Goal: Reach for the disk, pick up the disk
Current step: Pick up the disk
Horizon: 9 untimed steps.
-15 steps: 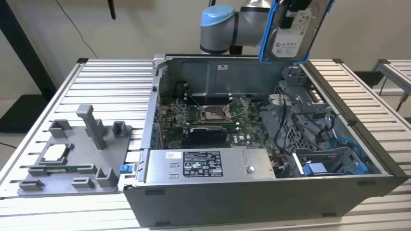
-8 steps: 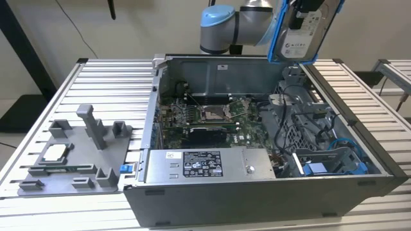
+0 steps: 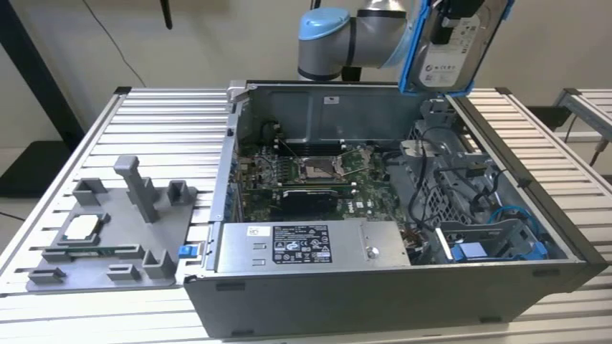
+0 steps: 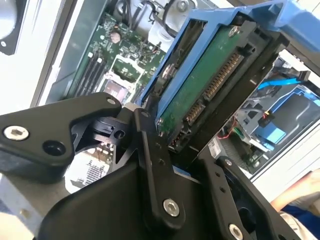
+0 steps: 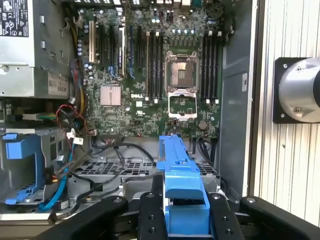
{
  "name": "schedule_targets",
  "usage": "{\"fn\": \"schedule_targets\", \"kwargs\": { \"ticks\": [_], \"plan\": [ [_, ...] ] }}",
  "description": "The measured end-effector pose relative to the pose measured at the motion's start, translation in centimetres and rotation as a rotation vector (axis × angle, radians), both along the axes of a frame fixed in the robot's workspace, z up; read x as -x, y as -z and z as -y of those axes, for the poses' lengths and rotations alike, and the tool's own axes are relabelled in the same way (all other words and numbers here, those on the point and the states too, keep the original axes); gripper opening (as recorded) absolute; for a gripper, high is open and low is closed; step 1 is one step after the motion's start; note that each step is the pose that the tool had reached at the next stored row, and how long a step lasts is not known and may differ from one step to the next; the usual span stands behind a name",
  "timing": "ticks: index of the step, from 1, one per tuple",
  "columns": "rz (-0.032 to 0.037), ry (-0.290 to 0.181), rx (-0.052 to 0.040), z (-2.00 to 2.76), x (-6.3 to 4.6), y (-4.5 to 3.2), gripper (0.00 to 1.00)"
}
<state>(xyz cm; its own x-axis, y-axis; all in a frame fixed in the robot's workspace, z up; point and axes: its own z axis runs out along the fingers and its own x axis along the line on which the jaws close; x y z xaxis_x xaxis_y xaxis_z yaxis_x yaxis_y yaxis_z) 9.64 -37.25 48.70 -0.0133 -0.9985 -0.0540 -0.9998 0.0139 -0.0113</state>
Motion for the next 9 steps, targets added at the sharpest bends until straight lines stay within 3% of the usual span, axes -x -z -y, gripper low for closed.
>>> {"fn": "schedule_targets", "kwargs": {
  "ticks": [9],
  "plan": [
    [0.0000, 0.000, 0.0004, 2.72, 0.0, 0.03, 0.00]
  ]
}}
